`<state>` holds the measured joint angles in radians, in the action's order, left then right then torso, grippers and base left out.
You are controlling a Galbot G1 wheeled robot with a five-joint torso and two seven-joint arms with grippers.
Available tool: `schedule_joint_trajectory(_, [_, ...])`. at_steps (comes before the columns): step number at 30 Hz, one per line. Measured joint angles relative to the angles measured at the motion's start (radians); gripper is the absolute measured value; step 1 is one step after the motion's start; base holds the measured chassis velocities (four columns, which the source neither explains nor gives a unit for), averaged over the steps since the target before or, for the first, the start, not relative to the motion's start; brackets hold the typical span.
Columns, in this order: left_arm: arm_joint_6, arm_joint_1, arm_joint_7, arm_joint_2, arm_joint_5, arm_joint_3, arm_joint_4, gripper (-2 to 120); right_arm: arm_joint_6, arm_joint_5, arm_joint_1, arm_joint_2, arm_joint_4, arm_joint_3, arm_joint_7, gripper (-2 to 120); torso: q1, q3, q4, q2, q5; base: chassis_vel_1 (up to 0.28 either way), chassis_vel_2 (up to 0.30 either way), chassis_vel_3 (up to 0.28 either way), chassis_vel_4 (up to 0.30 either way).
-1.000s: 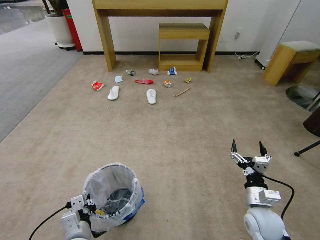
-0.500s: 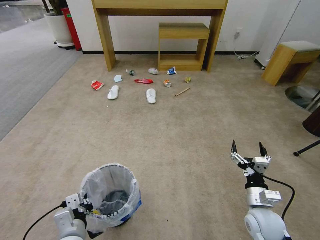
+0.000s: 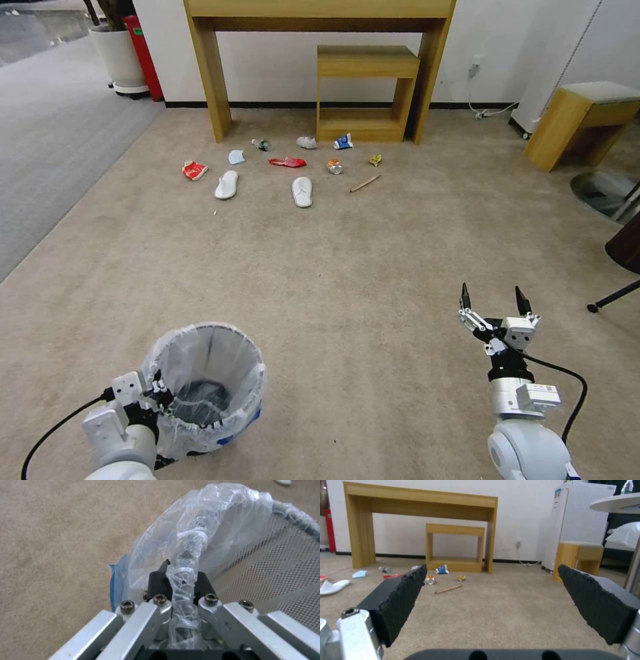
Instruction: Pick up the trash bin and place the garbage on the floor into it.
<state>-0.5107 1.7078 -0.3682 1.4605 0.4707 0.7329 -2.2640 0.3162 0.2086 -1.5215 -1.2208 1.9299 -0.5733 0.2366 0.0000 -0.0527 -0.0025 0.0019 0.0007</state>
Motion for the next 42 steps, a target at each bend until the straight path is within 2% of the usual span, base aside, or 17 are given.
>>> schedule_joint_trajectory(15, [-0.018, -0.063, -0.024, 0.004, 0.087, 0.019, -0.028, 3, 0.001, -0.009, -0.005, -0.002, -0.018, 0.001, -0.001, 100, 0.0, 0.0, 0.0, 0.0, 0.0001, 0.0, 0.0, 0.0, 0.0])
schedule_joint_trajectory(24, [-0.023, -0.1, -0.037, 0.021, 0.137, 0.029, -0.038, 3, -0.01, 0.007, -0.026, 0.022, -0.014, -0.003, 0.006, 100, 0.0, 0.0, 0.0, 0.0, 0.0001, 0.0, 0.0, 0.0, 0.0])
schedule_joint_trajectory(42, [-0.02, -0.113, -0.038, 0.017, 0.151, 0.037, -0.031, 3, 0.001, 0.01, 0.0, 0.012, -0.039, -0.004, -0.012, 100, 0.0, 0.0, 0.0, 0.0, 0.0, 0.0, 0.0, 0.0, 0.0])
